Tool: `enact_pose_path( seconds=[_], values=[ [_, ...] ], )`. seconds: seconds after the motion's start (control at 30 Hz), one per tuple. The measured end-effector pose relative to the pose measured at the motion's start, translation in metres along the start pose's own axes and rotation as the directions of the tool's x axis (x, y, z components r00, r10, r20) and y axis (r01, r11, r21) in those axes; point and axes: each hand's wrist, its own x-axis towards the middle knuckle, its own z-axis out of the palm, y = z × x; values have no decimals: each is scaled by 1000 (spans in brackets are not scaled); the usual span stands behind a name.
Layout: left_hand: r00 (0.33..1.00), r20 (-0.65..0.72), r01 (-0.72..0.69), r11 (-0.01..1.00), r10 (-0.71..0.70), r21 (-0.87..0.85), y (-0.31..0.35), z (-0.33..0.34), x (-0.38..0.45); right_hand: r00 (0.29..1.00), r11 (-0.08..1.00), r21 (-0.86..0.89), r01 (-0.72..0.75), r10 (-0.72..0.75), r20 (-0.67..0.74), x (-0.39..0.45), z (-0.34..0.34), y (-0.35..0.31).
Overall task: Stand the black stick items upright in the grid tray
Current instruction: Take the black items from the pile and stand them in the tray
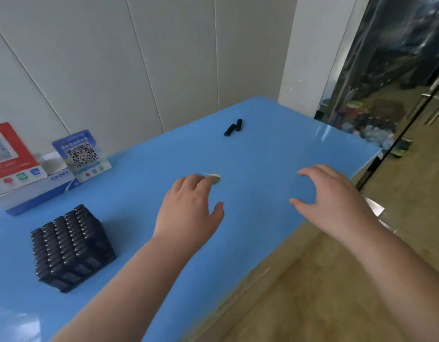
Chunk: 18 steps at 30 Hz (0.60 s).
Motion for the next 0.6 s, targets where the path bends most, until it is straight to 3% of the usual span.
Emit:
enact_pose_path(
  seconds=[0.3, 0.6],
  values=[
    [1000, 3, 15, 1000, -15, -10, 123, 46, 41, 997, 999, 12, 41, -41, 62, 25, -38, 107],
    [999, 50, 16, 1000, -16, -16, 182, 87, 87, 996, 1000, -11, 14, -13, 84, 64, -55, 182]
  ],
)
